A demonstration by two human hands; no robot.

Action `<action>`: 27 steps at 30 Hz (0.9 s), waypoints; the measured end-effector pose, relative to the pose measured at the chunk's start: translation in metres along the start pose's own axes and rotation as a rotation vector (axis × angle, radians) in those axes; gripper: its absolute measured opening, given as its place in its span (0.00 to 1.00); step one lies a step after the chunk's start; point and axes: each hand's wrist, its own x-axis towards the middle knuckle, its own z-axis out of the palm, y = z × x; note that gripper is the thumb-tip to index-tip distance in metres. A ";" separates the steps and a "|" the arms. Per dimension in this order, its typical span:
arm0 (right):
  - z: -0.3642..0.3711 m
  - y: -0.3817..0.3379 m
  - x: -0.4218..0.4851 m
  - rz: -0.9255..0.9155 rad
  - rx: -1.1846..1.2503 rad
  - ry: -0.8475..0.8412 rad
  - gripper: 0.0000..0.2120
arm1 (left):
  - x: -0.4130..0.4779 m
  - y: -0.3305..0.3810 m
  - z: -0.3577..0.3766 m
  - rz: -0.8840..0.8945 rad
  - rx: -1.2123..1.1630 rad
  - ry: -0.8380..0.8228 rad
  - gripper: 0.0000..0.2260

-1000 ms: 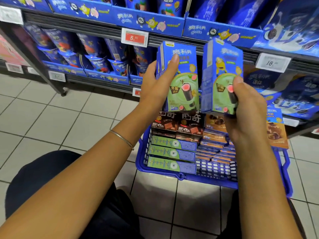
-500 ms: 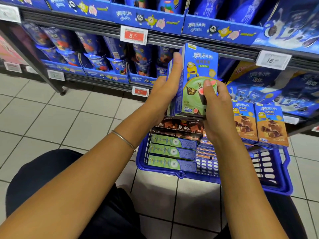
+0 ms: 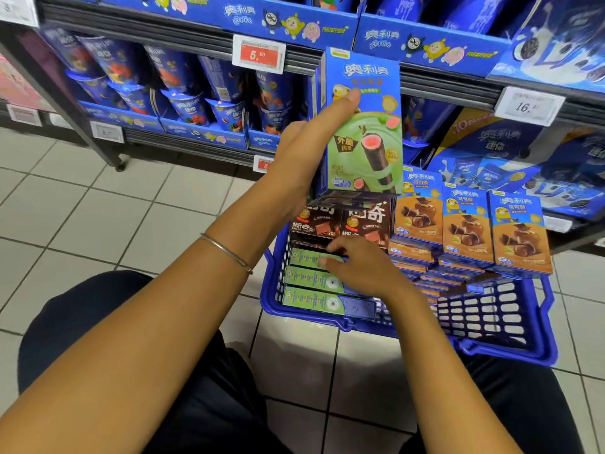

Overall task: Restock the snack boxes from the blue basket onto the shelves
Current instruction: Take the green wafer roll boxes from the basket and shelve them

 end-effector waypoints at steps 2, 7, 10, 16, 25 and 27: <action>0.008 -0.001 0.001 0.025 -0.247 -0.003 0.26 | -0.001 -0.001 0.002 -0.012 0.012 -0.007 0.31; 0.004 0.002 0.000 -0.002 -0.176 -0.062 0.30 | -0.001 -0.005 0.004 0.001 0.050 -0.048 0.24; -0.004 0.007 -0.005 -0.069 0.046 0.012 0.20 | -0.003 -0.002 0.006 -0.004 0.066 -0.027 0.31; -0.026 0.006 -0.014 -0.170 0.498 0.288 0.06 | -0.001 0.003 0.001 0.027 0.018 -0.058 0.23; -0.068 0.000 -0.029 0.014 0.991 0.729 0.06 | -0.010 0.016 -0.004 0.115 -0.150 -0.124 0.20; -0.085 -0.007 -0.036 0.045 1.143 0.787 0.08 | -0.011 0.017 -0.006 0.129 -0.141 -0.126 0.21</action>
